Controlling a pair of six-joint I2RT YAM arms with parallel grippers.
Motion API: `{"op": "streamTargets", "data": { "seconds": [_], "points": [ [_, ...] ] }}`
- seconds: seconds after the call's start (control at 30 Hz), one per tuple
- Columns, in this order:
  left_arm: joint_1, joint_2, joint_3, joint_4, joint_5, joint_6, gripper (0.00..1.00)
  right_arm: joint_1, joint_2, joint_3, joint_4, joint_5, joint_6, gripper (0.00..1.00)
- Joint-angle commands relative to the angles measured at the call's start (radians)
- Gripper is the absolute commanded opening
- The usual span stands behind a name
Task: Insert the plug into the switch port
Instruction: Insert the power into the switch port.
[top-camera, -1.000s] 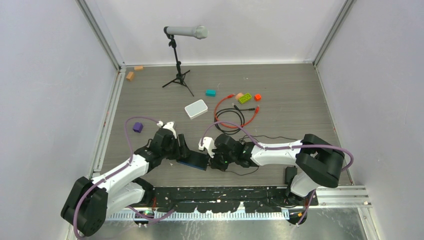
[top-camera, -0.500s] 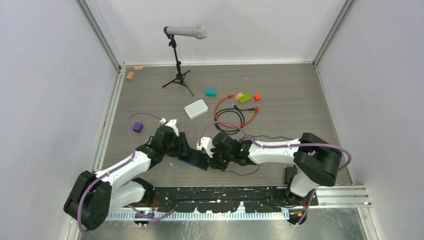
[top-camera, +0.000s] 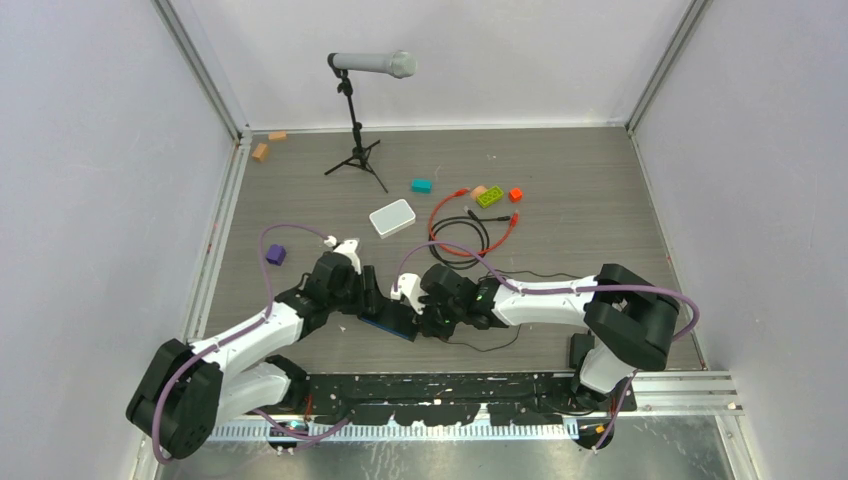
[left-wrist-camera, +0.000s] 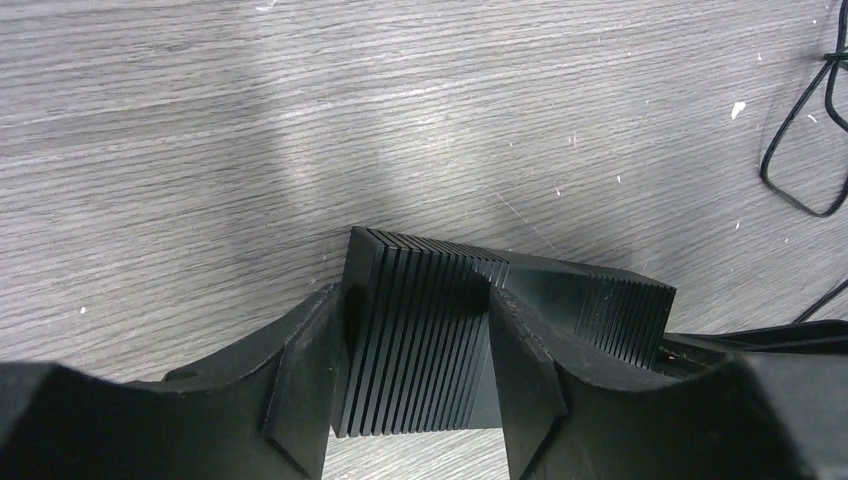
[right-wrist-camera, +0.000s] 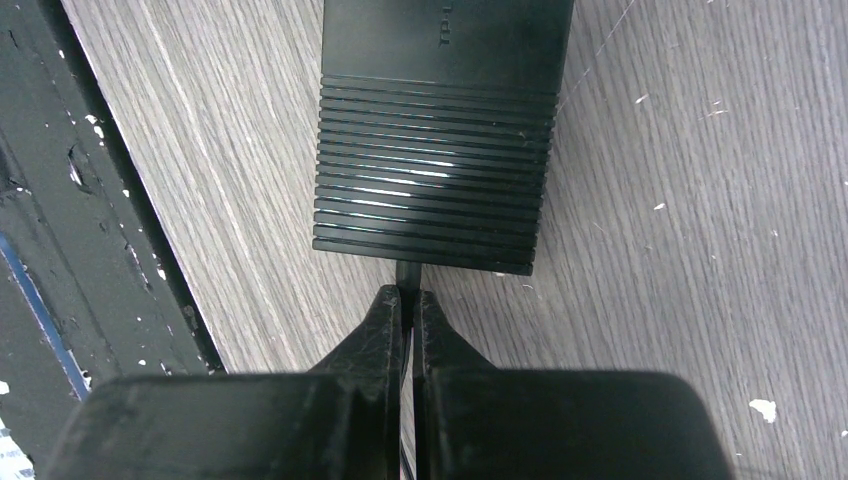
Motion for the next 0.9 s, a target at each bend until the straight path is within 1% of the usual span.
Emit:
{"op": "streamTargets", "data": {
  "seconds": [0.0, 0.1, 0.13, 0.23, 0.3, 0.37, 0.43, 0.47, 0.5, 0.53, 0.57, 0.6, 0.7, 0.73, 0.8, 0.83, 0.87],
  "points": [
    [-0.073, 0.022, 0.002, -0.001, 0.153, -0.033, 0.55, -0.006, 0.012, 0.086, 0.213, 0.089, -0.011, 0.00],
    [-0.073, -0.013, 0.005, -0.038, 0.113, -0.038, 0.56, -0.006, -0.003, 0.066, 0.194, 0.106, -0.034, 0.01],
    [-0.073, -0.032, 0.010, -0.060, 0.086, -0.041, 0.58, -0.008, -0.009, 0.061, 0.171, 0.092, -0.046, 0.01],
    [-0.072, -0.106, 0.022, -0.127, -0.015, -0.059, 0.66, -0.027, 0.000, 0.090, 0.029, 0.050, -0.089, 0.00],
    [-0.072, -0.150, 0.031, -0.152, -0.096, -0.068, 0.73, -0.038, -0.005, 0.083, 0.000, 0.065, -0.097, 0.03],
    [-0.070, -0.171, 0.056, -0.189, -0.171, -0.064, 0.78, -0.040, -0.029, 0.049, 0.022, 0.110, -0.077, 0.10],
    [-0.067, -0.164, 0.084, -0.216, -0.208, -0.056, 0.82, -0.043, -0.066, 0.017, 0.052, 0.132, -0.043, 0.25],
    [-0.066, -0.158, 0.099, -0.224, -0.218, -0.052, 0.83, -0.045, -0.097, 0.004, 0.063, 0.140, -0.024, 0.36],
    [-0.065, -0.151, 0.109, -0.231, -0.226, -0.051, 0.85, -0.045, -0.122, -0.008, 0.070, 0.150, -0.006, 0.48],
    [-0.065, -0.145, 0.120, -0.239, -0.232, -0.051, 0.88, -0.044, -0.150, -0.021, 0.078, 0.170, 0.022, 0.64],
    [-0.065, -0.139, 0.132, -0.249, -0.238, -0.059, 0.90, -0.045, -0.177, -0.032, 0.086, 0.179, 0.049, 0.69],
    [-0.064, -0.135, 0.148, -0.265, -0.244, -0.068, 0.92, -0.045, -0.206, -0.043, 0.090, 0.180, 0.072, 0.69],
    [-0.064, -0.147, 0.196, -0.325, -0.261, -0.110, 0.98, -0.047, -0.304, -0.064, 0.094, 0.302, 0.211, 0.70],
    [-0.065, -0.154, 0.214, -0.354, -0.277, -0.137, 0.99, -0.047, -0.337, -0.065, 0.094, 0.356, 0.276, 0.70],
    [-0.064, -0.166, 0.248, -0.418, -0.322, -0.178, 1.00, -0.046, -0.391, -0.043, 0.078, 0.488, 0.463, 0.71],
    [-0.064, -0.170, 0.266, -0.447, -0.339, -0.189, 1.00, -0.047, -0.415, -0.023, 0.055, 0.526, 0.546, 0.68],
    [-0.064, -0.174, 0.279, -0.473, -0.350, -0.191, 1.00, -0.048, -0.437, 0.002, 0.043, 0.549, 0.625, 0.62]
  ]
}}
